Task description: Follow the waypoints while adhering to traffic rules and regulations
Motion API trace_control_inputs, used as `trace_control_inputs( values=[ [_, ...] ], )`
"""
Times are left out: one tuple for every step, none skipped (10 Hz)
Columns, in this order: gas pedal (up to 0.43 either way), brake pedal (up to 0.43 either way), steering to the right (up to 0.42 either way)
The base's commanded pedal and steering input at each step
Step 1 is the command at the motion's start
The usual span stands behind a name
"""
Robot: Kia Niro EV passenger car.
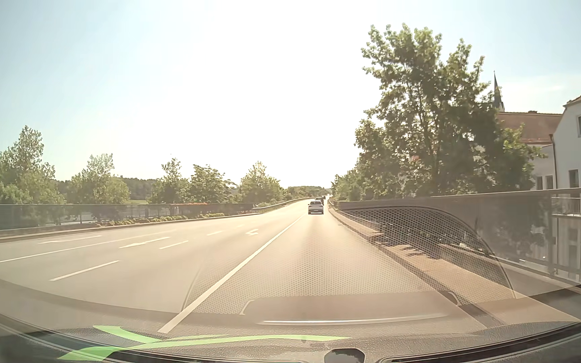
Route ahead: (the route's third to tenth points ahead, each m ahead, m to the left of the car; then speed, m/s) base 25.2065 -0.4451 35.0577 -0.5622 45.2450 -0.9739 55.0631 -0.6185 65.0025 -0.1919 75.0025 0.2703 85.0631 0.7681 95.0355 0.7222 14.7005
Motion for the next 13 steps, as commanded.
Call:
trace_control_inputs(
  values=[
    [0.000, 0.000, -0.003],
    [0.000, 0.000, -0.004],
    [0.000, 0.000, -0.003],
    [0.000, 0.000, -0.004],
    [0.000, 0.000, -0.003],
    [0.008, 0.000, -0.003],
    [0.059, 0.000, -0.004],
    [0.059, 0.000, -0.004],
    [0.067, 0.000, -0.004],
    [0.079, 0.000, -0.004],
    [0.079, 0.000, -0.004],
    [0.079, 0.000, -0.004],
    [0.059, 0.000, -0.003]
  ],
)
